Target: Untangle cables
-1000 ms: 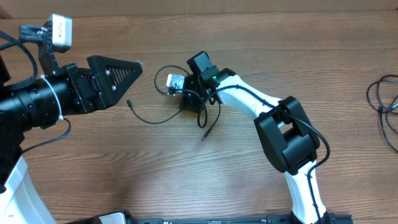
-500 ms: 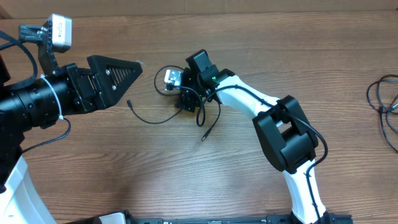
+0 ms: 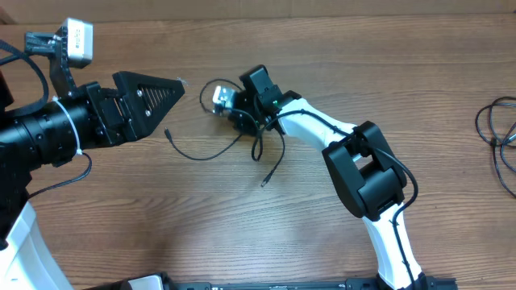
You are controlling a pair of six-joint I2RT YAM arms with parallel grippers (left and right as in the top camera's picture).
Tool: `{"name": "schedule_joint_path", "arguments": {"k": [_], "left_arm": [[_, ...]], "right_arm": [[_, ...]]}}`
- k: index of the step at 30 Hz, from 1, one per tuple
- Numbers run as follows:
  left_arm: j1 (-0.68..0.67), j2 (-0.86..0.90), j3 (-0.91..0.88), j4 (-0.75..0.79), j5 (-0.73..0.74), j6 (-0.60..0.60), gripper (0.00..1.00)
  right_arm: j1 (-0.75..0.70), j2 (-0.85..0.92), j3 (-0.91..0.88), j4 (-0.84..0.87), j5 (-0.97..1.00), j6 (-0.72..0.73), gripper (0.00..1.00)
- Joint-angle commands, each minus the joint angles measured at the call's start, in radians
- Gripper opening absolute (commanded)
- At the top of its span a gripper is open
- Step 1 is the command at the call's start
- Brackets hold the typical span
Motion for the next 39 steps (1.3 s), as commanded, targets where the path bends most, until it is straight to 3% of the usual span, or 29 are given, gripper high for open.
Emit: {"name": "schedule_joint_path", "arguments": {"k": [1, 8, 16, 30, 35, 39], "left_arm": [[-0.007, -0.003, 0.001, -0.001, -0.01, -0.006, 0.93], [-0.007, -0.003, 0.001, -0.001, -0.021, -0.009, 0.93], [-0.007, -0.003, 0.001, -0.001, -0.021, -0.01, 0.94], [-0.007, 0.005, 0.001, -0.001, -0.024, -0.046, 0.95], [-0.009, 0.012, 0.001, -0.001, -0.023, -0.063, 0.95], [-0.026, 0.012, 0.001, -0.001, -0.024, -0.063, 0.95]], "right_arm": [[-0.032, -0.092, 0.098, 0.043, 0.095, 0.113, 0.04], [-0.187, -0.213, 0.237, 0.133, 0.355, 0.401, 0.04], [-0.516, -0.344, 0.314, 0.103, 0.379, 0.55, 0.04], [-1.124, -0.397, 0.315, -0.037, 0.381, 0.55, 0.04], [-1.264, -0.397, 0.315, -0.108, 0.543, 0.603, 0.04], [-1.338, -0.397, 0.315, -0.13, 0.552, 0.599, 0.04]]}}
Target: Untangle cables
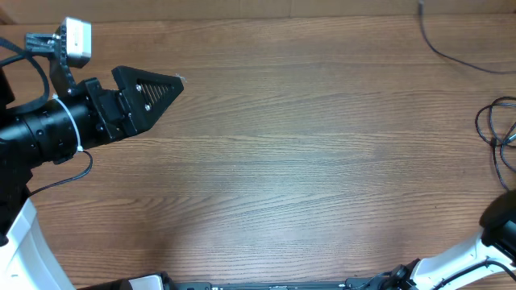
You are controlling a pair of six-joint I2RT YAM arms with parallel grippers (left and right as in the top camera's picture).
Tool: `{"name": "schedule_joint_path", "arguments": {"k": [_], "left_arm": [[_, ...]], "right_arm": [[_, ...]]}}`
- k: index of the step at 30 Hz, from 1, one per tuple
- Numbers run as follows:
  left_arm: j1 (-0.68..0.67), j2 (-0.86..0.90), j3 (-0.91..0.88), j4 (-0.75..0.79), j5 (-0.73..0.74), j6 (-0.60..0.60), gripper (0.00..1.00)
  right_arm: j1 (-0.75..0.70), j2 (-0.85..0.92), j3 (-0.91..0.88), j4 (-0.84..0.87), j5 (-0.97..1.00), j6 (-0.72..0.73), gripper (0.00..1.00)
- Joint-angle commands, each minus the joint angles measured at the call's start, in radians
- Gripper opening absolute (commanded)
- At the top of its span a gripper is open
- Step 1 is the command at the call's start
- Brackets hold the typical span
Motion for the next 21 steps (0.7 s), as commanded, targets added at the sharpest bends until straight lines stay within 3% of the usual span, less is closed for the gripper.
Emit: {"name": "schedule_joint_path", "arguments": {"k": [1, 3, 7, 11, 12, 13, 14, 21], "left_arm": [[-0.021, 0.005, 0.001, -0.001, -0.006, -0.01, 0.95], [-0.031, 0.006, 0.001, -0.001, -0.006, -0.01, 0.95], [-0.051, 0.007, 0.001, -0.001, -0.006, -0.01, 0.96], [-0.058, 0.008, 0.001, -0.001, -0.006, -0.01, 0.96], [-0.058, 0.008, 0.001, -0.001, -0.006, -0.01, 0.96], [-0.058, 0.008, 0.001, -0.001, -0.006, -0.01, 0.96], [-0.058, 0.008, 0.001, -0.001, -0.006, -0.01, 0.97], [-0.071, 0.008, 0.001, -0.001, -0.002, -0.01, 0.98]], "right_arm": [[-0.036, -0.034, 0.024, -0.002, 0.055, 0.02, 0.04], [-0.053, -0.034, 0.024, -0.016, 0.109, 0.027, 0.04], [-0.06, -0.034, 0.024, -0.037, 0.472, 0.136, 0.04], [-0.071, -0.034, 0.024, -0.027, 0.595, 0.135, 0.04], [-0.077, -0.033, 0.024, -0.031, 0.594, 0.136, 0.14], [-0.08, -0.032, 0.023, -0.031, 0.58, 0.136, 0.77], [-0.083, -0.032, 0.023, -0.031, 0.555, 0.135, 1.0], [-0.015, -0.043, 0.024, -0.035, 0.529, 0.124, 1.0]]}}
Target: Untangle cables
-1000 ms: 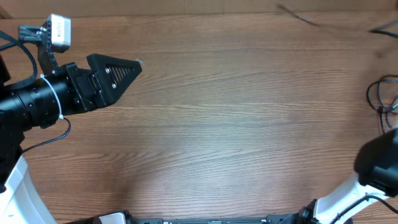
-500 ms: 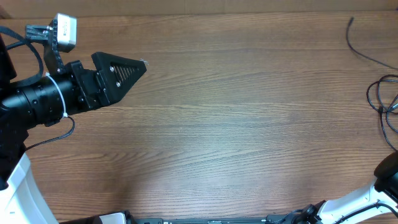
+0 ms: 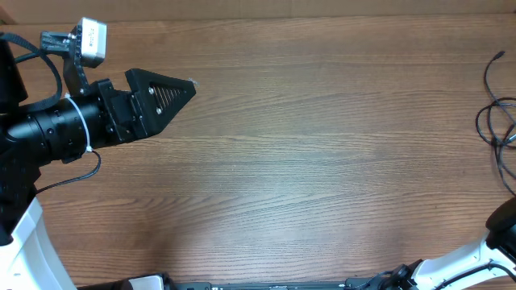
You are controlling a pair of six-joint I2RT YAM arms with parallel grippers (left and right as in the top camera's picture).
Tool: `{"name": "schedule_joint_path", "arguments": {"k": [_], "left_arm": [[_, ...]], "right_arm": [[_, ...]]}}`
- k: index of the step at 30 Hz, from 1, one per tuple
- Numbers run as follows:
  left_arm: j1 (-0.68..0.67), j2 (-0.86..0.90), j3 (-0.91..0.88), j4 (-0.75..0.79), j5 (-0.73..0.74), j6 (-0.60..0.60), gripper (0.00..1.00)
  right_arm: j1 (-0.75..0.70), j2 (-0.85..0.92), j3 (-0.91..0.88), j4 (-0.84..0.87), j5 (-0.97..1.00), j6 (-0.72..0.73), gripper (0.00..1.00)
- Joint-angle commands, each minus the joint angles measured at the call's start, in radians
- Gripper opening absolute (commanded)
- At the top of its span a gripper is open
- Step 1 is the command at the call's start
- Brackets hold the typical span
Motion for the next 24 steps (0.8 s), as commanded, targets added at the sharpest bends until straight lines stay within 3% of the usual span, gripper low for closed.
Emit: {"name": "schedule_joint_path", "arguments": {"k": [1, 12, 18, 24], "left_arm": [[-0.017, 0.004, 0.001, -0.002, -0.001, -0.007, 0.98], [-0.018, 0.004, 0.001, 0.066, -0.025, 0.058, 1.0], [0.021, 0.004, 0.001, 0.1, -0.328, 0.057, 1.0], [0.089, -0.01, 0.001, 0.055, -0.431, 0.096, 0.99]], "right_arm": [[0.072, -0.048, 0.024, 0.001, 0.0, -0.003, 1.0], [0.496, -0.15, 0.024, -0.035, -0.328, -0.035, 1.0], [0.791, -0.234, 0.024, -0.063, -0.337, -0.035, 1.0], [1.061, -0.326, 0.024, -0.267, -0.337, 0.003, 1.0]]}}
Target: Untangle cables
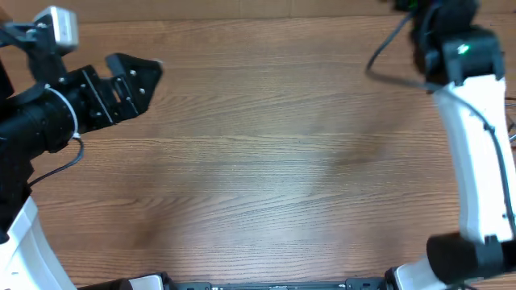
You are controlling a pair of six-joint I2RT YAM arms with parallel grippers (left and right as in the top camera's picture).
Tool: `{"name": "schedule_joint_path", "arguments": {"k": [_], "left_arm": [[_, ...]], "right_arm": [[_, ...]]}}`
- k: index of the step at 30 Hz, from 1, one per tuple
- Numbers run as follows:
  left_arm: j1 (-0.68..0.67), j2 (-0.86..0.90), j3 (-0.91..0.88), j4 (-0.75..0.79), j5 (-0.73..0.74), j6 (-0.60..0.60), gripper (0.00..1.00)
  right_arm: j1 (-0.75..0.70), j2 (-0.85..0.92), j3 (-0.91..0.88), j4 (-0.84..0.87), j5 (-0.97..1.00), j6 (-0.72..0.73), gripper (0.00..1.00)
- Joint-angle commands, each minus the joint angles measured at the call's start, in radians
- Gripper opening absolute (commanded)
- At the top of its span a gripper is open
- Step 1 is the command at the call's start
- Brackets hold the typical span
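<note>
A black cable hangs in a loop from the head of my right arm at the overhead view's top right, lifted off the table. The right gripper is cut by the top edge; the cable runs out of it, so it looks shut on the cable. My left gripper hovers at the far left, well away from the cable, with nothing in it. Its jaws are seen side-on, so their gap does not show.
A second dark cable peeks out at the right edge, mostly behind the white right arm, which reaches from the bottom right corner to the top. The wooden table fills the view.
My right arm, then only a corner at the bottom right, now reaches up to the top right with the black cable dangling from it. The left gripper has pulled back left and turned.
First my right gripper sat on a tangle of black cable with a white plug at the table's middle. Later the tangle was gone from there and the arm was off to the right, with cable showing near the top right. Now the cable hangs from that arm.
</note>
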Motion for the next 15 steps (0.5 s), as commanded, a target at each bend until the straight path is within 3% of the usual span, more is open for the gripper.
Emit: {"name": "schedule_joint_path", "arguments": {"k": [1, 4, 11, 15], "left_arm": [[0.04, -0.015, 0.001, -0.014, -0.101, 0.073, 0.98], [0.076, -0.042, 0.001, -0.02, -0.102, 0.148, 0.94], [0.118, -0.143, 0.001, -0.056, -0.157, 0.165, 0.89], [0.117, -0.224, -0.019, -0.066, -0.179, 0.165, 0.86]], "right_arm": [[0.107, -0.084, 0.024, -0.078, -0.002, 0.042, 1.0], [0.209, -0.129, 0.024, -0.178, -0.005, 0.127, 1.0], [0.338, -0.262, 0.023, -0.4, -0.163, 0.33, 1.0], [0.376, -0.357, 0.023, -0.525, -0.156, 0.364, 1.0]]}}
